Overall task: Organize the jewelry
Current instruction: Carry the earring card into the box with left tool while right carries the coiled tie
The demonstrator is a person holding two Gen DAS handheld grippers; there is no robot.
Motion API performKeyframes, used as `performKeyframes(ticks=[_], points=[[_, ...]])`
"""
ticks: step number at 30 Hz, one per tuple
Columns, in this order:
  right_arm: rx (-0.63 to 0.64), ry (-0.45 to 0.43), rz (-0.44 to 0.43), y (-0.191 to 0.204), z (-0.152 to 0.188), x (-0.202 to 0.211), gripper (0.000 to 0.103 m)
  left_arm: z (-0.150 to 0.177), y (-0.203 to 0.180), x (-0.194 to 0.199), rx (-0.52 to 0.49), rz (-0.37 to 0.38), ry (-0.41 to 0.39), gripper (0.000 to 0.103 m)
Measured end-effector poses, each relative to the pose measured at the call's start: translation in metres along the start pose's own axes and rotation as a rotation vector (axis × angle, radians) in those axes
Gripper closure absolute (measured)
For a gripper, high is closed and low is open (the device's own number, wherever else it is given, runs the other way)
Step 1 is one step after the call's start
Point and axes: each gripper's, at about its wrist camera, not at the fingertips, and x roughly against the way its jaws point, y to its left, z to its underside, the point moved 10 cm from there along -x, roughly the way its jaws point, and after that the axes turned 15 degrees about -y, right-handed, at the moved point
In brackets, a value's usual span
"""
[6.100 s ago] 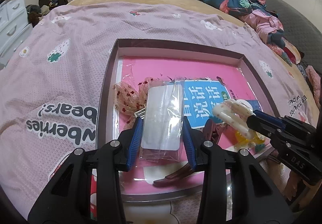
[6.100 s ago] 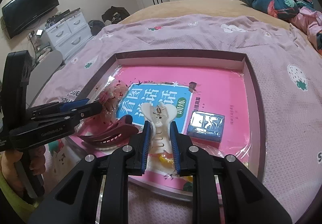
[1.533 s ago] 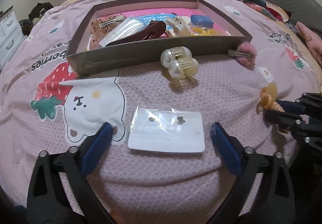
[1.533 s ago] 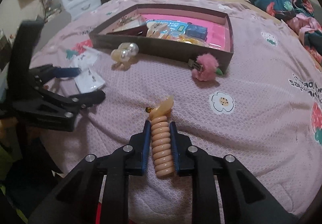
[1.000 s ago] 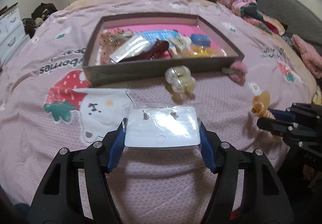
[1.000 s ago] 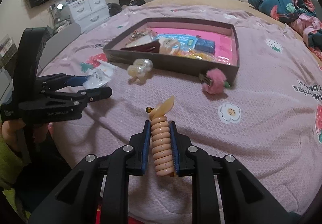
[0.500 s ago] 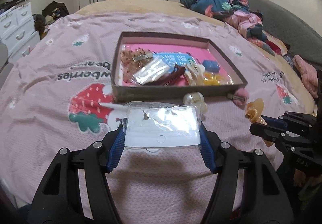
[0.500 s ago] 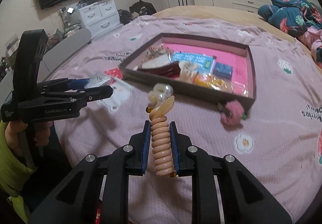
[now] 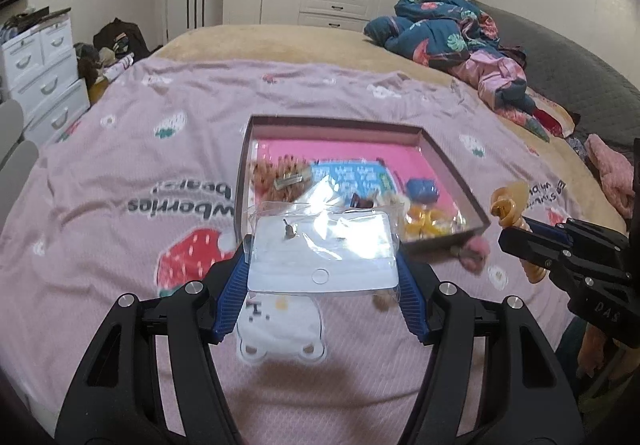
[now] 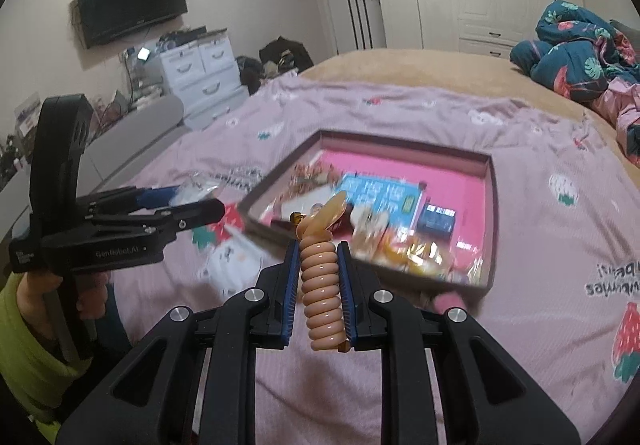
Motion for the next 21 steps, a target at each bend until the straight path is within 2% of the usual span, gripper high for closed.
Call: performKeyframes(ticks=[7, 14, 18, 21], points=[[-0.028, -0.045, 0.041, -0.025, -0.026, -0.004, 0.085, -0.028, -0.011, -0.014, -0.015, 0.014, -0.034, 0.047], [-0.067, -0.056, 0.088, -0.056, -0.041, -0.019, 0.085, -0.041, -0.017, -0.042, -0.012, 0.026, -0.02, 0.047], [-0.102, -0.023, 0.132, -0.081, -0.031, -0.037, 0.085, -0.039, -0.016, -0.068, -0.023, 0.015, -0.002, 0.047], [-0.132, 0.031, 0.175, -0.103, -0.008, -0.054, 0.085, -0.03, -0.009, -0.087, -0.023, -0.002, 0.017, 0.047]])
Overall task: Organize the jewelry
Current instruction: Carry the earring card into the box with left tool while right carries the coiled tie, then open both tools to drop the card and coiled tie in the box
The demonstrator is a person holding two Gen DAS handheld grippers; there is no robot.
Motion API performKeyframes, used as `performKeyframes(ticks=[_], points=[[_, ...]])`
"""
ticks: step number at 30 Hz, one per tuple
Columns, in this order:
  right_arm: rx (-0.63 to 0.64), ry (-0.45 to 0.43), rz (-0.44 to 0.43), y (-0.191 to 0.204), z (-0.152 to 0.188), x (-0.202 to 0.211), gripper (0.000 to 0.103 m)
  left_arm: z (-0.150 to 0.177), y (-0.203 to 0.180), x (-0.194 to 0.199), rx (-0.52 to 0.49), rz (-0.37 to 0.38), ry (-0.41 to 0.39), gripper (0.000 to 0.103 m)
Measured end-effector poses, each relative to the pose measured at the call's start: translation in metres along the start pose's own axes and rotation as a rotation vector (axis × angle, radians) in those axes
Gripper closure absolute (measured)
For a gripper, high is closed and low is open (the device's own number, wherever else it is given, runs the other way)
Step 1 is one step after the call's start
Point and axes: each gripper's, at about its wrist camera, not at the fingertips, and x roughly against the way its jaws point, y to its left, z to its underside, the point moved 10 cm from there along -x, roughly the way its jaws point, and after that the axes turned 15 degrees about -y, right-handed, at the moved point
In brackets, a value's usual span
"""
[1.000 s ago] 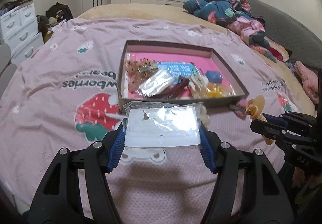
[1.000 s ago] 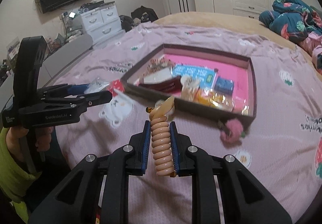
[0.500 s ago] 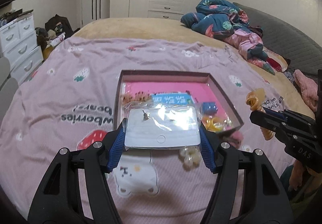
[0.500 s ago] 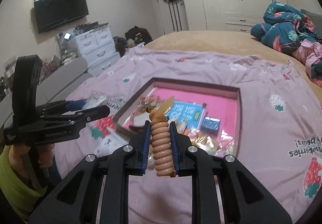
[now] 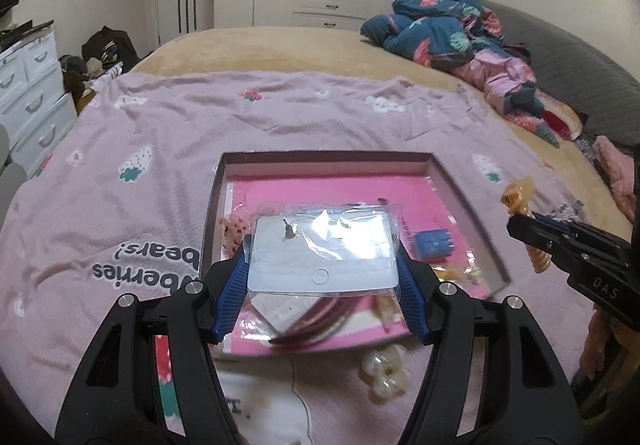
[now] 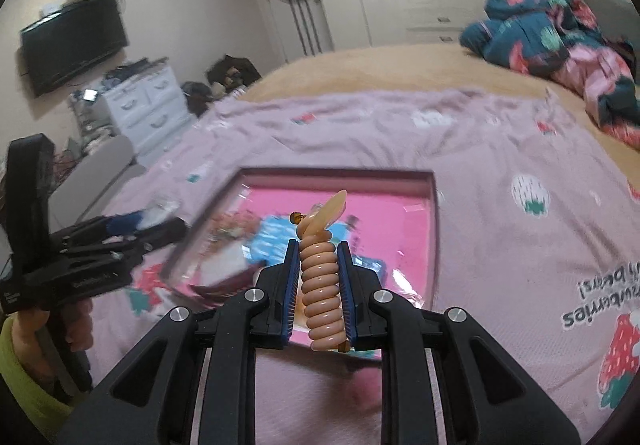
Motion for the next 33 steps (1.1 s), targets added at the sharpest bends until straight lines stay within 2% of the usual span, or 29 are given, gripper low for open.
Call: performKeyframes(ticks=[10, 18, 19, 21, 25, 27, 33], points=[[-0.016, 0.094, 0.065, -0.021, 0.037, -0.039, 0.085, 0.033, 0.024, -0.039, 0.02, -0.044, 0.085, 0.046], [-0.002, 0.096, 0.086, -0.025, 0.04, -0.043, 0.082, 0.036, 0.025, -0.04, 0.017, -0.044, 0.09, 0.045], [0.004, 0.088, 0.089, -0.025, 0.038, -0.04, 0.079, 0.035, 0.025, -0.039, 0.015, -0.043, 0.087, 0.045], [0.01, 0.062, 0.095, -0.023, 0.033, -0.034, 0.059, 0.033, 0.023, -0.035, 0.011, -0.04, 0.08, 0.043], [0.015, -0.012, 0.094, -0.018, 0.019, -0.012, 0.041, 0.028, 0.019, -0.026, 0.008, -0.031, 0.06, 0.035], [0.012, -0.043, 0.09, -0.016, 0.013, -0.002, 0.028, 0.024, 0.017, -0.019, 0.009, -0.024, 0.043, 0.029], [0.029, -0.078, 0.078, -0.011, 0.009, 0.023, 0.019, 0.013, 0.009, 0.002, 0.007, -0.008, -0.005, 0.018]])
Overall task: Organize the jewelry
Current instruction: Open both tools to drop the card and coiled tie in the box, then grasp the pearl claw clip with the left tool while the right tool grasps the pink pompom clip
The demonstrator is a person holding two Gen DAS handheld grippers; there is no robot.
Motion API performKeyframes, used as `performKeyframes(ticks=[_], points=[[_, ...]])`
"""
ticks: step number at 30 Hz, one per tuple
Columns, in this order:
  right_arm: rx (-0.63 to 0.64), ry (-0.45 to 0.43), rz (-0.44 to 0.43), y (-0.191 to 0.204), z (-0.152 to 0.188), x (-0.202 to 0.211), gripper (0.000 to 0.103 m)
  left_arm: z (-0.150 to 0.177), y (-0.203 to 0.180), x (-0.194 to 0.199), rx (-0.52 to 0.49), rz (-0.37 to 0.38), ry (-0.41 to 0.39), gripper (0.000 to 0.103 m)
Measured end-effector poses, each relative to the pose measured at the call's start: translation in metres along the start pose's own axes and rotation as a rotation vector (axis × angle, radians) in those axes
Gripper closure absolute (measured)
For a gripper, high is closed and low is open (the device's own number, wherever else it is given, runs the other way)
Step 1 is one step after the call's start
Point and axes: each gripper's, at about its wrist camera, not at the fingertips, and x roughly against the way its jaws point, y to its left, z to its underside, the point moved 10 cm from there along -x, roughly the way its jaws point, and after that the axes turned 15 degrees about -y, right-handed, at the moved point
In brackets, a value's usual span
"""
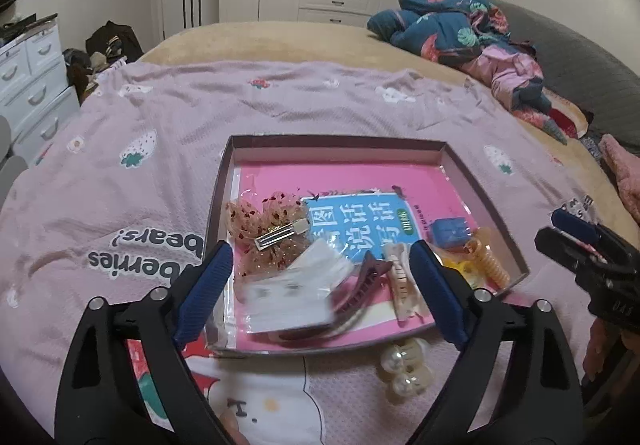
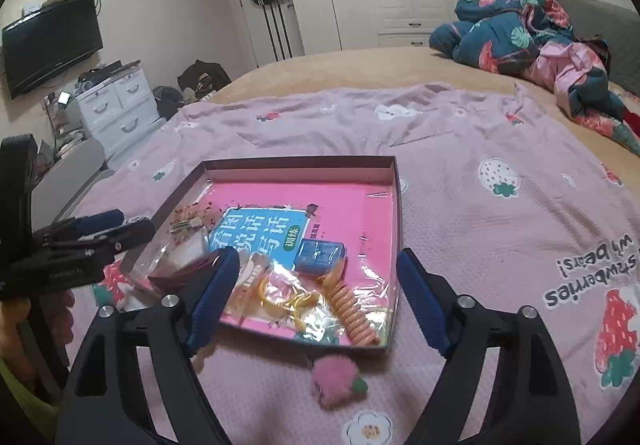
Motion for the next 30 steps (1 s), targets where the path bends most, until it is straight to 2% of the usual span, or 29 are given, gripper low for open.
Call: performKeyframes(ticks=[5, 14, 23, 30], points=[[-0.002, 0.001, -0.009, 0.002, 0.007, 0.019, 0.016, -0.005, -0.005, 0.019, 0.003, 0.01, -0.026, 0.014], [0.018, 0.074, -0.004, 0.002, 0.036, 0.031, 0.016, 0.003, -0.011, 0.045, 0.003, 0.021, -0.03, 0.012], [0.015, 0.143, -0.011, -0.001, 0.061, 0.029, 0.016, 0.042, -0.015, 0.052, 0.018, 0.031, 0.047, 0.012], [0.024, 0.205, -0.004, -0.005, 0.077, 0.017, 0.016, 0.074, -0.026, 0.039, 0.01, 0.04, 0.125, 0.012]])
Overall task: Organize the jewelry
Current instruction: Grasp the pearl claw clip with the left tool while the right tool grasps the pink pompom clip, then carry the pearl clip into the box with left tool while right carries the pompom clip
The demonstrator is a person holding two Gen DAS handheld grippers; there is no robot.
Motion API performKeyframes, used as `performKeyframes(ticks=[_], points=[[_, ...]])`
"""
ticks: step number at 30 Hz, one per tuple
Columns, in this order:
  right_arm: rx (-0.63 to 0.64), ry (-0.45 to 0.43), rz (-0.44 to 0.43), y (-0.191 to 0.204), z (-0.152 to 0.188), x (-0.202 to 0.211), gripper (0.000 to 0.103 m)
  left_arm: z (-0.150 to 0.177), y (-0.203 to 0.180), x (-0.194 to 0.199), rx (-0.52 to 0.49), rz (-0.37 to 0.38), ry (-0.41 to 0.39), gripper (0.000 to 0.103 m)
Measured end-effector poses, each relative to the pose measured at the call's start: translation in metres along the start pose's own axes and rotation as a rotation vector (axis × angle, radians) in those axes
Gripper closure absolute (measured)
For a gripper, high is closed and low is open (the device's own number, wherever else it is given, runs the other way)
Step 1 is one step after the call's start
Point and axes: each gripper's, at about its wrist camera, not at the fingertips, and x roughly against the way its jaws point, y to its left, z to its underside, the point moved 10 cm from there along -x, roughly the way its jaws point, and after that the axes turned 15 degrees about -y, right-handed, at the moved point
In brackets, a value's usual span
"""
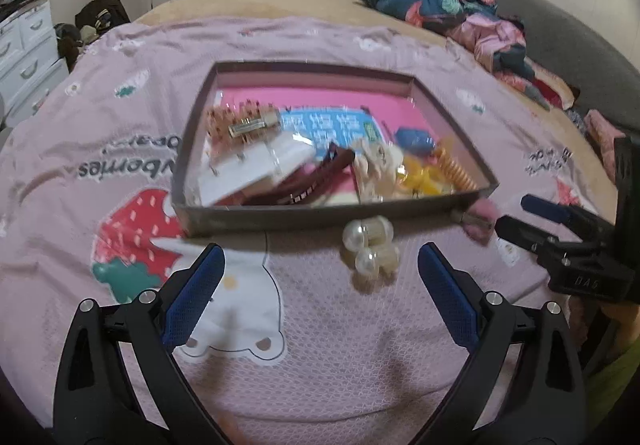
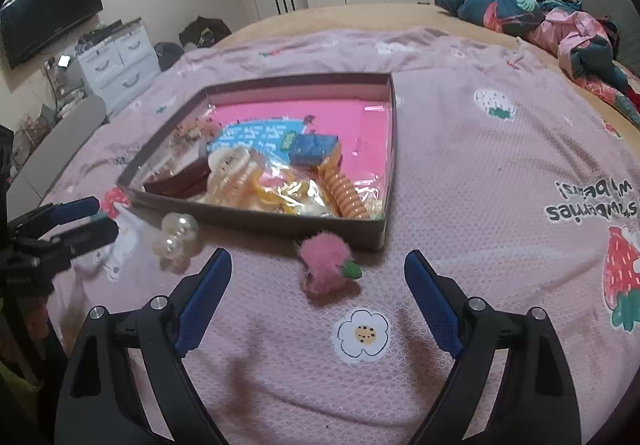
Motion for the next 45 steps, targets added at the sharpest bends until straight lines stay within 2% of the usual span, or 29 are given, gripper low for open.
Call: performKeyframes(ticks=[2, 7, 11, 14, 19, 21, 23, 25, 26, 29, 33, 40, 45], points=[[0.013, 0.019, 0.001, -0.001, 0.004, -0.005, 0.018, 0.008, -0.004, -0.007, -0.013, -0.001, 0.019, 0.013], [0.04, 0.063, 0.0, -0.002, 0.012, -0.02, 0.03, 0.019, -0.011, -0.019, -0.025, 0.015, 0.041, 0.015], [0.025, 0.102, -0.038, 0.003, 0.019, -0.029, 0.054, 0.024, -0.014, -0.029, -0.018, 0.027, 0.06, 0.025], [0.046, 0.1, -0.034, 0.004, 0.019, -0.029, 0.071, 0.025, -0.019, -0.034, -0.018, 0.04, 0.064, 0.029], [-0.006, 0.072, -0.068, 0.004, 0.014, -0.019, 0.071, 0.028, -0.024, -0.043, -0.013, 0.052, 0.078, 0.035], [-0.022, 0.058, -0.08, 0.004, 0.011, -0.013, 0.071, 0.029, -0.026, -0.046, -0.015, 0.052, 0.083, 0.044], [-0.033, 0.045, -0.091, 0.004, 0.006, -0.009, 0.071, 0.031, -0.027, -0.049, -0.029, 0.046, 0.089, 0.059], [-0.043, 0.029, -0.1, 0.004, 0.002, -0.004, 0.071, 0.033, -0.027, -0.05, -0.032, 0.052, 0.1, 0.064], [-0.049, 0.022, -0.105, 0.004, 0.0, -0.003, 0.071, 0.032, -0.027, -0.049, -0.031, 0.056, 0.102, 0.073], [-0.068, 0.006, -0.128, 0.004, -0.004, 0.002, 0.071, 0.03, -0.027, -0.044, -0.025, 0.062, 0.103, 0.076], [-0.061, -0.013, -0.153, 0.011, -0.009, 0.008, 0.071, 0.024, -0.027, -0.032, -0.013, 0.074, 0.089, 0.077], [-0.049, -0.037, -0.186, 0.024, -0.015, 0.013, 0.071, -0.005, -0.018, 0.001, 0.009, 0.081, 0.0, 0.077], [-0.04, -0.061, -0.199, 0.033, -0.024, 0.018, 0.071, -0.03, 0.004, 0.018, 0.032, 0.038, -0.063, 0.077]])
